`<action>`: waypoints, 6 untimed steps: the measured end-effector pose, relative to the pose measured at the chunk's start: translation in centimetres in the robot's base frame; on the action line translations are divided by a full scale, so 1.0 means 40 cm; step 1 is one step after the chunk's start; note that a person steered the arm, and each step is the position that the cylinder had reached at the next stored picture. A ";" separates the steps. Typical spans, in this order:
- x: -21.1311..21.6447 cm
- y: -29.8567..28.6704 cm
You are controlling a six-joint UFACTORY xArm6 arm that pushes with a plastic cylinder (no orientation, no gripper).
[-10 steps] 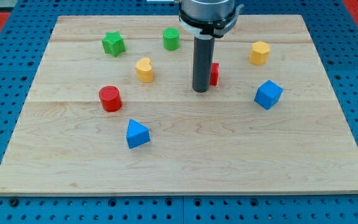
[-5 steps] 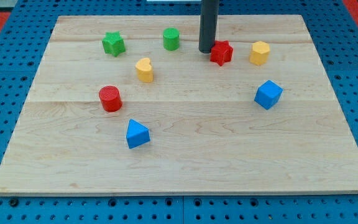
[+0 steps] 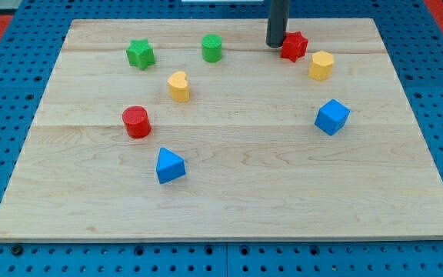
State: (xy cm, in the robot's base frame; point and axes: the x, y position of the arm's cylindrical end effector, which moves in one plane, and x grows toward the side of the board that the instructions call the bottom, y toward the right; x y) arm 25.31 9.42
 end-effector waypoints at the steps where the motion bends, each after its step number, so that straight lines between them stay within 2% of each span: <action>1: 0.029 -0.018; 2: 0.100 -0.012; 4: -0.029 0.107; 5: -0.045 0.121; 6: -0.009 0.023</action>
